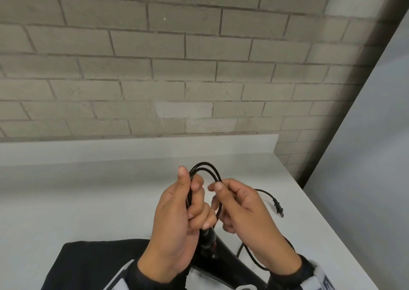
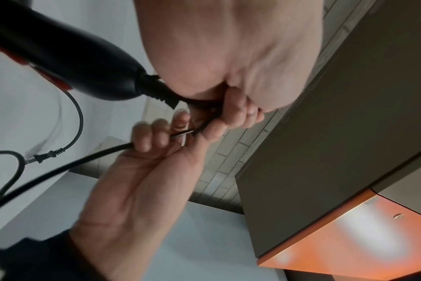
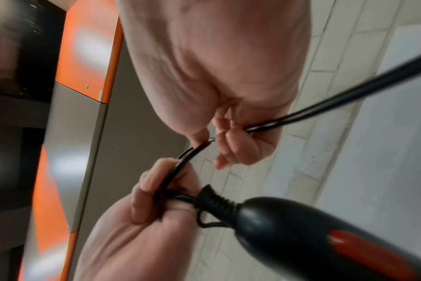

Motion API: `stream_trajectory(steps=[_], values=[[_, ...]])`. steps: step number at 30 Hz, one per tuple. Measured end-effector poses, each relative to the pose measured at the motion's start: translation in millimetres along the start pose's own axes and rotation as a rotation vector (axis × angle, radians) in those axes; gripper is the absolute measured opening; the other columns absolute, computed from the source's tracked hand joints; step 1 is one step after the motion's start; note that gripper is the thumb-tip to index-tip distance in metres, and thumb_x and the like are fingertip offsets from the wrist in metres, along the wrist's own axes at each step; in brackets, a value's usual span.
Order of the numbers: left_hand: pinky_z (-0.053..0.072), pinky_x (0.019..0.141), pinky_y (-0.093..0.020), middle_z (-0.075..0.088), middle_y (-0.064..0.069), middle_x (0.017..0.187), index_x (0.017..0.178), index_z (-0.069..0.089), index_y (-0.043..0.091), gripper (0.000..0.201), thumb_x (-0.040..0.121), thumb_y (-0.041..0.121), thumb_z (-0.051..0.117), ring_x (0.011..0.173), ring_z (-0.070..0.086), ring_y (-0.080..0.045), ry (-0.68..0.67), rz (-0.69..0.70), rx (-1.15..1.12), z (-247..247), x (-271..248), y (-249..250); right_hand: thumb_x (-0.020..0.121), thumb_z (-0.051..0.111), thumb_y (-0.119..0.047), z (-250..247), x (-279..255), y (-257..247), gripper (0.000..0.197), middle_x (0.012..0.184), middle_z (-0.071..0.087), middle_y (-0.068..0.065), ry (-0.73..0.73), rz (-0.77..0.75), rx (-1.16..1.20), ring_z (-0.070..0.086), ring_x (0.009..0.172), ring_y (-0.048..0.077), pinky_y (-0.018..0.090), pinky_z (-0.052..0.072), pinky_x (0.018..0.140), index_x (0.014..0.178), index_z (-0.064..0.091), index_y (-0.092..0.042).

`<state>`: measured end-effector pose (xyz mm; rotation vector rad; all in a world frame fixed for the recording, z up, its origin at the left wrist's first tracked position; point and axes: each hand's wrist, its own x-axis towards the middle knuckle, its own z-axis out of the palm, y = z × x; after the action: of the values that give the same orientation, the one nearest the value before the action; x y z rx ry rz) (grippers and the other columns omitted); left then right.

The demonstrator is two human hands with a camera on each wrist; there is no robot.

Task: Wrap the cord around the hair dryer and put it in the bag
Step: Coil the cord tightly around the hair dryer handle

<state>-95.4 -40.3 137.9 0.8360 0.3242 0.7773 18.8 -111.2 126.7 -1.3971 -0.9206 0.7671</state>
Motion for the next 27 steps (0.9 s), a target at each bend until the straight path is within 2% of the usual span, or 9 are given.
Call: stream_trajectory(steps=[4,7,9,14,16,18,21,24,27], values=[[0.013,0.045,-0.026,0.022,0.005,0.048,0.072,0.054,0.015,0.046,0.101,0.046,0.036,0.035,0.017,-0.006,0.003,-0.002,-0.13,-9.4,2.3,3.3,0.094,0.055,-0.034,-9.4,-18.5,24.3,0.02,0.067,0.061,0.001,-0.066,0.065,-0.047,0.038,0.046,0.011,0.021,0.031,0.044,0.093,0.069,-0.019],[0.011,0.047,-0.027,0.023,0.006,0.049,0.072,0.054,0.016,0.041,0.101,0.037,0.035,0.035,0.018,-0.005,0.019,0.012,-0.163,-16.7,6.3,8.7,0.096,0.057,-0.023,-21.3,-36.3,43.7,0.016,0.063,0.062,0.001,-0.1,0.119,-0.173,0.044,0.049,0.008,0.018,0.037,0.05,0.087,0.071,-0.022],[0.012,0.047,-0.027,0.023,0.006,0.05,0.074,0.053,0.016,0.036,0.101,0.034,0.037,0.036,0.019,-0.005,0.039,0.03,-0.145,-18.6,8.8,10.6,0.096,0.057,-0.021,-30.6,-48.1,52.6,0.02,0.061,0.063,-0.001,-0.057,0.123,-0.286,0.049,0.053,0.005,0.015,0.04,0.055,0.083,0.071,-0.027],[0.013,0.049,-0.027,0.023,0.007,0.052,0.084,0.053,0.015,0.034,0.099,0.041,0.038,0.038,0.019,-0.005,0.092,0.103,-0.079,-19.7,14.3,10.1,0.091,0.061,-0.035,-49.5,-68.8,71.3,0.014,0.074,0.067,-0.016,0.102,-0.124,-0.764,0.062,0.07,0.004,0.012,0.048,0.066,0.088,0.063,-0.048],[0.013,0.051,-0.028,0.024,0.006,0.054,0.088,0.054,0.014,0.034,0.097,0.043,0.038,0.039,0.019,-0.005,0.087,0.118,-0.045,-19.6,15.4,9.5,0.093,0.051,-0.046,-53.8,-70.5,71.6,0.009,0.068,0.061,-0.017,0.155,-0.283,-0.945,0.053,0.064,-0.003,0.005,0.043,0.062,0.095,0.06,-0.045],[0.014,0.052,-0.028,0.025,0.005,0.055,0.094,0.054,0.012,0.034,0.097,0.042,0.039,0.04,0.02,-0.006,0.063,0.126,-0.018,-19.4,15.6,8.4,0.101,0.034,-0.049,-55.5,-70.5,64.5,0.026,0.063,0.056,-0.013,0.168,-0.466,-1.077,0.047,0.058,-0.001,0.008,0.041,0.059,0.097,0.057,-0.037],[0.018,0.051,-0.027,0.03,0.004,0.057,0.105,0.056,0.008,0.033,0.099,0.039,0.045,0.04,0.022,-0.008,-0.001,0.129,0.012,-19.7,15.1,4.5,0.104,0.028,-0.043,-51.7,-70.0,44.9,0.03,0.06,0.052,-0.006,0.15,-0.638,-1.169,0.05,0.051,0.012,0.019,0.04,0.054,0.097,0.055,-0.031],[0.027,0.047,-0.023,0.037,0.002,0.059,0.108,0.059,0.009,0.033,0.094,0.037,0.047,0.04,0.029,-0.011,-0.082,0.128,0.072,-18.7,14.1,0.9,0.103,0.033,-0.042,-46.6,-70.8,21.5,0.025,0.063,0.049,-0.006,0.133,-0.697,-1.173,0.049,0.053,0.015,0.025,0.044,0.049,0.095,0.054,-0.031],[0.038,0.047,-0.022,0.042,-0.001,0.059,0.107,0.06,0.01,0.029,0.093,0.033,0.048,0.039,0.04,-0.016,-0.149,0.139,0.135,-15.6,11.8,-1.0,0.102,0.036,-0.042,-41.2,-71.3,-2.1,0.023,0.065,0.048,-0.005,0.109,-0.716,-1.145,0.049,0.054,0.015,0.025,0.045,0.047,0.094,0.055,-0.031]])
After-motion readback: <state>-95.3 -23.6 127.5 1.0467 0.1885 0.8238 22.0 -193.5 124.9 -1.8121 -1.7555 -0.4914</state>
